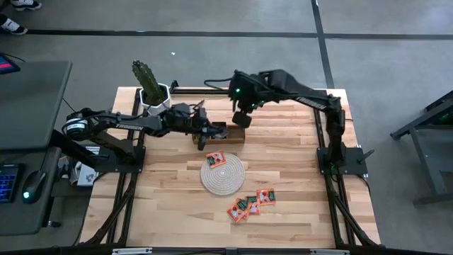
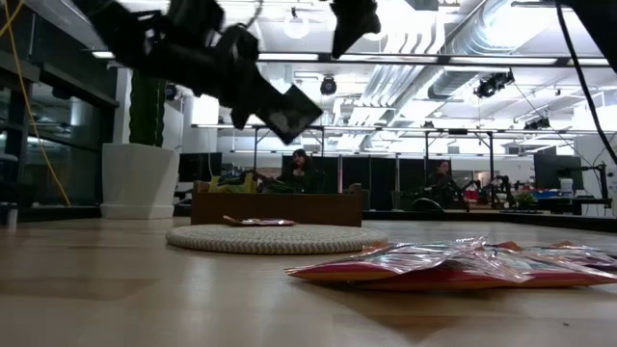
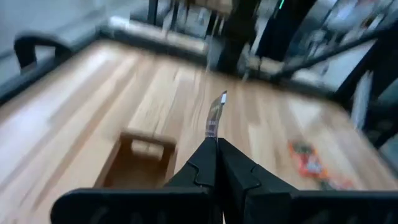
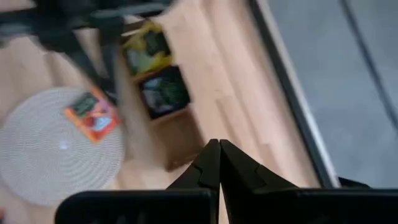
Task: Pick & Place Tea
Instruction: Put the purple tea bag into the middle section of the wooden organizer
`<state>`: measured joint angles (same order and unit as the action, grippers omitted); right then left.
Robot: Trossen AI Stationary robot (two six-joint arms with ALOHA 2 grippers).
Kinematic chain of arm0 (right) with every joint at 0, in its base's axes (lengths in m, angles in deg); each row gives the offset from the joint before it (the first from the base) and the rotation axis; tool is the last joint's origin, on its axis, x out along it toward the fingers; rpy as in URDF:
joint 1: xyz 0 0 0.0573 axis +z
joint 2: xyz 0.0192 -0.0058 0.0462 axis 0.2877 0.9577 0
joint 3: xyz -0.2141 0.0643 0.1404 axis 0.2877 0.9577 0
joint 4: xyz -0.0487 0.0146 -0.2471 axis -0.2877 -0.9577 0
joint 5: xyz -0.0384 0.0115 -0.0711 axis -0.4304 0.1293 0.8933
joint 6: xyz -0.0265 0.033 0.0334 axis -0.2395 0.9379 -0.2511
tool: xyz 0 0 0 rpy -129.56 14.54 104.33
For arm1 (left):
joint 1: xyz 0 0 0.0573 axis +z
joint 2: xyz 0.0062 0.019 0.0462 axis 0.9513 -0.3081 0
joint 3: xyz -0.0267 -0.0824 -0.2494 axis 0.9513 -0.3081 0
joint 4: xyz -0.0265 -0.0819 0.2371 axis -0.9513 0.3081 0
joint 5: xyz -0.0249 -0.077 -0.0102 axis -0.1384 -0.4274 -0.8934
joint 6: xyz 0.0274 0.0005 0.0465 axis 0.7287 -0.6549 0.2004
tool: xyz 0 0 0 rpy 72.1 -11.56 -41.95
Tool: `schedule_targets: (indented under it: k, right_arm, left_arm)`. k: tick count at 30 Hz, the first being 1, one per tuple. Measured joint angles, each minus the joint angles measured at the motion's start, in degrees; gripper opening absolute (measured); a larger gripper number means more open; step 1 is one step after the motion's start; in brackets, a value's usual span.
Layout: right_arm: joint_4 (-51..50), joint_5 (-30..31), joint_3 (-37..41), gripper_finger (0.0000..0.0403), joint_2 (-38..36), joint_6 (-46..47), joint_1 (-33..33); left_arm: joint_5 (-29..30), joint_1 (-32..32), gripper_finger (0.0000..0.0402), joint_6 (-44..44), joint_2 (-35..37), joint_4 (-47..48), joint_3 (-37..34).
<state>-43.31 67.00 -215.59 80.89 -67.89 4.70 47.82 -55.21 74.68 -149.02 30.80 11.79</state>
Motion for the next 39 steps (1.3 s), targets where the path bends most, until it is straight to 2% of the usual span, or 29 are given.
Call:
schedule_targets:
  k: [4, 10, 13, 16, 22, 25, 29, 33, 39]
  right_arm:
    - [-1.5, -0.17, 0.07, 0.0, -2.42, 1.82, -0.97]
    - [-4.12, 0.9, 0.04, 0.0, -6.17, 5.53, -0.64]
    - [-5.43, 1.57, 0.04, 0.0, -6.8, 7.04, 0.77]
    - [-8.08, 2.14, 0.05, 0.0, -6.8, 8.61, 1.94]
    - [-6.75, 2.35, 2.21, 0.0, -7.63, 8.04, 4.68]
    - [-4.34, 2.12, 6.27, 0.0, -9.66, 8.46, 5.3]
    - [1.57, 2.18, 15.8, 0.0, -14.51, 10.03, 5.28]
    - [10.04, 1.24, 27.64, 0.0, -20.93, 12.89, 5.39]
    - [21.72, -1.61, 42.67, 0.0, -30.63, 17.49, 5.54]
  left_arm:
    - [1.17, 0.04, 0.0, -4.23, -0.01, -10.93, -7.42]
    - [9.19, 0.11, 0.0, -7.8, -0.06, -19.67, -14.22]
    - [10.58, 0.09, 0.0, -7.84, 0.14, -24.02, -14.88]
    - [11.37, 0.05, 0.0, -8.75, -0.24, -23.27, -15.06]
    - [11.31, 0.06, 0.0, -11.18, -7.69, -32.4, -15.27]
    - [11.75, 0.04, 0.0, -13.55, -12.76, -39.59, -15.06]
    - [12.44, 0.04, 0.0, -16.17, -18.56, -48.98, -14.99]
    - [13.41, 0.04, 0.0, -18.27, -22.17, -50.41, -15.1]
    - [16.27, 0.04, 0.0, -18.68, -22.58, -50.41, -15.03]
